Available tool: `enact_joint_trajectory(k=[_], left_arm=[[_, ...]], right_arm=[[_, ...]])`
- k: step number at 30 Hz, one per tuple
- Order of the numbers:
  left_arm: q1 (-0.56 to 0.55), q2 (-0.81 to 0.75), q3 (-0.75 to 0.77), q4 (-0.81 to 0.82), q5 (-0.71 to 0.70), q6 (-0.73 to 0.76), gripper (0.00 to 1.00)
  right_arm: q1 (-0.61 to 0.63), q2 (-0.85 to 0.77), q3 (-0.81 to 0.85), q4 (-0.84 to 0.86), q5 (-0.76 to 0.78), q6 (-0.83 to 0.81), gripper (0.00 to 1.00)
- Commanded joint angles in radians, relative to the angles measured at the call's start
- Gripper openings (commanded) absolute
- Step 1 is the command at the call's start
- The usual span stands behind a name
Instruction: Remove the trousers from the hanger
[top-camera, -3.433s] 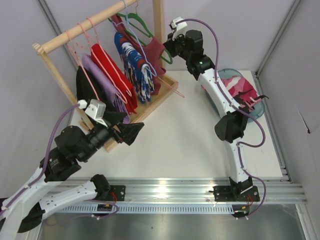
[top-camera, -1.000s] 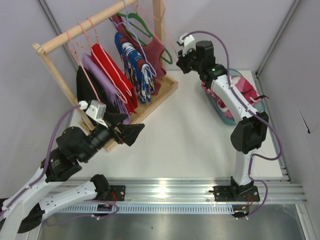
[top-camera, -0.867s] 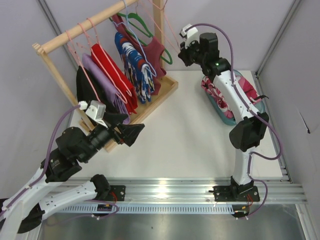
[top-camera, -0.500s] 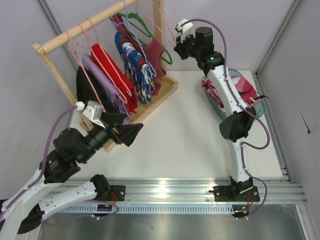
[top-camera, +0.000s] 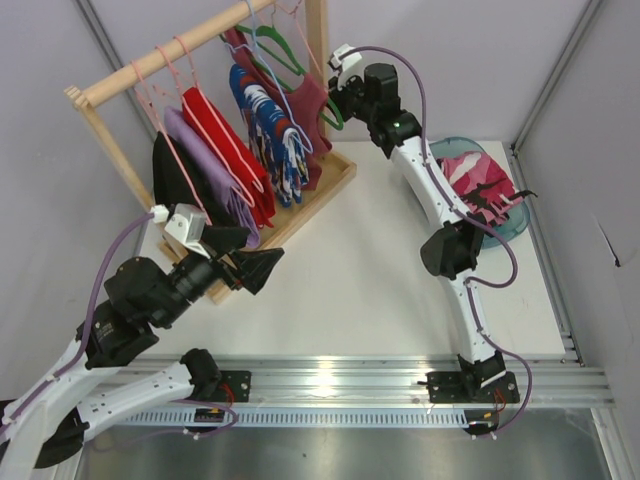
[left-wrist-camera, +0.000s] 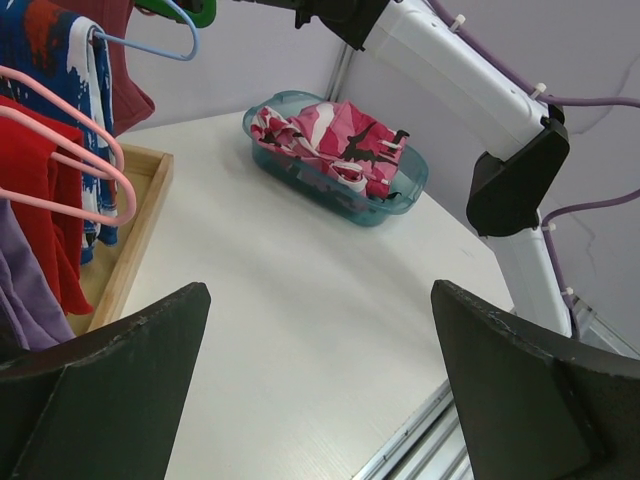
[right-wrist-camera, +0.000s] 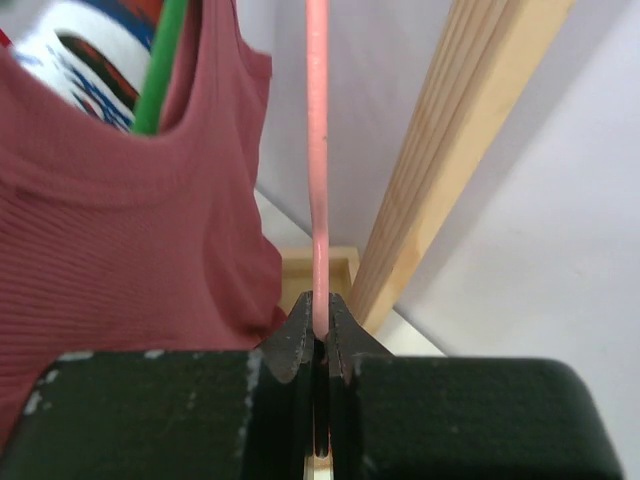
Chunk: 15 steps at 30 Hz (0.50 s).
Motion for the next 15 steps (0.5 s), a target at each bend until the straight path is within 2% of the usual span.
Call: enact_joint_trajectory(k=[1, 8, 15], left_arm=[[0.007, 0.0, 0.034, -0.004, -0.006, 0.036, 1.0], [0.007, -0.009, 0.028, -0.008, -0.003, 0.04, 1.0], [0.009, -0.029, 0.023, -0.016, -0.015, 0.037, 0.99]], right_arm=[[0.001, -0.015, 0.062, 0.089, 0.027, 0.08, 0.0], [0.027, 0.024, 0.093, 0.142, 0.059, 0.071, 0.0], [0.026, 0.081, 0.087, 0.092, 0.065, 0.091, 0.0]])
